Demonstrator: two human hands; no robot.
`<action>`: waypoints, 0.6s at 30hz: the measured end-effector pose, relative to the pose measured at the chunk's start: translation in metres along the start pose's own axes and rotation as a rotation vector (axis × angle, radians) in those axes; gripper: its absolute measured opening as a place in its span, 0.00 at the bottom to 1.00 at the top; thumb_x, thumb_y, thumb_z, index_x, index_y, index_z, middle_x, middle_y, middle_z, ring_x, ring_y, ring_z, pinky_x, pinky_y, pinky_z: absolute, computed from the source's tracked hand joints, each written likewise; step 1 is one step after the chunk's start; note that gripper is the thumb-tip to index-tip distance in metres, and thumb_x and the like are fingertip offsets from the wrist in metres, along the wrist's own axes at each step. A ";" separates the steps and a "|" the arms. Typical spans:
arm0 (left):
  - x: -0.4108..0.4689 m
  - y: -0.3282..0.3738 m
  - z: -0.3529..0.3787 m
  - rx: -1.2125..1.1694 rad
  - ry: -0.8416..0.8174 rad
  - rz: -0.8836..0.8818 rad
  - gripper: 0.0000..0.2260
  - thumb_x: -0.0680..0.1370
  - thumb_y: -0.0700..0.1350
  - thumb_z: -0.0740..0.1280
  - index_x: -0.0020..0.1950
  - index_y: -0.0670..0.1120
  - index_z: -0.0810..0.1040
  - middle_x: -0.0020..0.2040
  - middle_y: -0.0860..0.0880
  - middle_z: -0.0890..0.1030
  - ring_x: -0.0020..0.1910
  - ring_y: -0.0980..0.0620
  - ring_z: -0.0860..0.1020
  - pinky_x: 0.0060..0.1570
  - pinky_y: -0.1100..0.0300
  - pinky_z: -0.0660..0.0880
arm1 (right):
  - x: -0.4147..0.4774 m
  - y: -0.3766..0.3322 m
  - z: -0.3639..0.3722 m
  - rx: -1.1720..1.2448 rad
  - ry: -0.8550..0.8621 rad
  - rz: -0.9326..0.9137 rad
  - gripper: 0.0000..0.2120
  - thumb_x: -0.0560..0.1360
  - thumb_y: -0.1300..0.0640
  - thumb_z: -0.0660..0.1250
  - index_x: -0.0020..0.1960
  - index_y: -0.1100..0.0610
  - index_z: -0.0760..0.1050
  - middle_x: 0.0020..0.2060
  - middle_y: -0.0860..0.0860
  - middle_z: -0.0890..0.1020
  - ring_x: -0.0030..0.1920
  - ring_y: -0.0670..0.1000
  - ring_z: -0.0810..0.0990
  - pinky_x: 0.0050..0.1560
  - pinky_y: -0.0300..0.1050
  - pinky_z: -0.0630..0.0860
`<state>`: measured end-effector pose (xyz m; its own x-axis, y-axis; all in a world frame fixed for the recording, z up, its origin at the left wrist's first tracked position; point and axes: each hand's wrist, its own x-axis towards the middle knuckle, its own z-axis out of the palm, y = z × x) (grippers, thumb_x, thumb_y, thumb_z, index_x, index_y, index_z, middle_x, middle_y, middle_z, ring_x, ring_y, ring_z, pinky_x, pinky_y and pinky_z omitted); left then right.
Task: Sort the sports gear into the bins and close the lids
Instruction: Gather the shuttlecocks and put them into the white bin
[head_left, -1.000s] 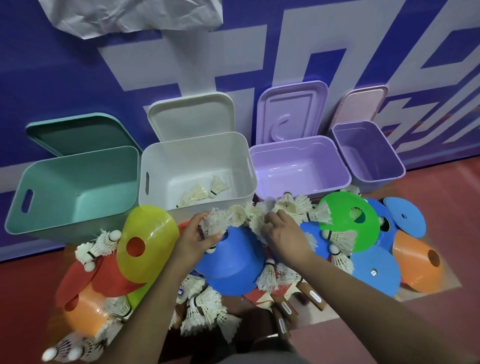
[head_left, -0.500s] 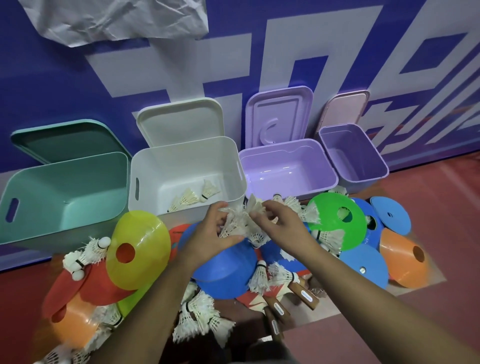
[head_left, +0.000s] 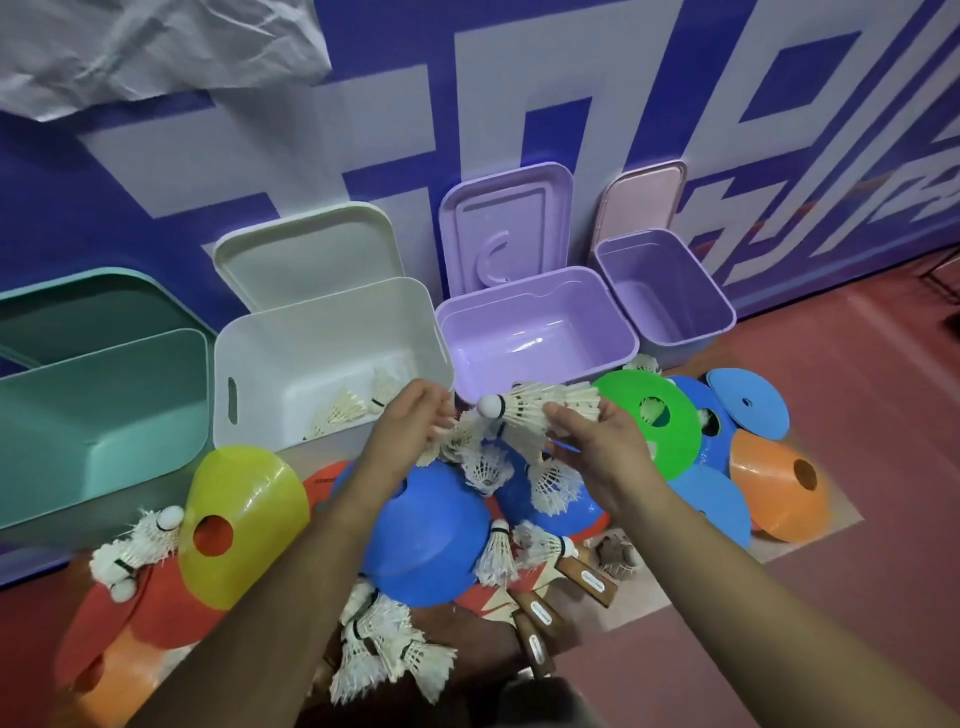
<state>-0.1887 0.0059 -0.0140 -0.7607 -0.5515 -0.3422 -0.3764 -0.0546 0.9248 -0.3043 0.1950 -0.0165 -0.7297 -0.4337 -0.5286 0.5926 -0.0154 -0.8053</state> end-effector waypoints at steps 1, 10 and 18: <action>0.001 -0.011 0.001 0.172 0.015 0.028 0.06 0.80 0.45 0.63 0.45 0.49 0.78 0.40 0.52 0.80 0.39 0.53 0.77 0.42 0.56 0.72 | 0.003 -0.002 -0.004 -0.008 0.017 -0.032 0.15 0.72 0.63 0.74 0.53 0.59 0.72 0.39 0.54 0.81 0.40 0.55 0.80 0.42 0.48 0.81; 0.004 -0.088 0.020 1.168 -0.270 0.337 0.14 0.76 0.50 0.69 0.62 0.53 0.80 0.57 0.47 0.68 0.59 0.48 0.66 0.59 0.56 0.68 | 0.014 -0.005 -0.007 -0.142 0.045 -0.121 0.19 0.71 0.61 0.76 0.58 0.62 0.74 0.49 0.58 0.84 0.46 0.55 0.84 0.48 0.52 0.82; 0.009 -0.089 0.010 0.733 -0.073 0.394 0.06 0.78 0.44 0.65 0.49 0.46 0.81 0.53 0.49 0.73 0.53 0.51 0.74 0.55 0.58 0.72 | 0.020 -0.012 -0.005 -0.243 0.044 -0.178 0.13 0.71 0.59 0.76 0.51 0.59 0.76 0.47 0.62 0.84 0.42 0.58 0.83 0.36 0.47 0.81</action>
<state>-0.1672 0.0138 -0.1013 -0.9316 -0.3599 -0.0499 -0.3051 0.7003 0.6454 -0.3274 0.1914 -0.0185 -0.8319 -0.4041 -0.3802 0.3588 0.1310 -0.9242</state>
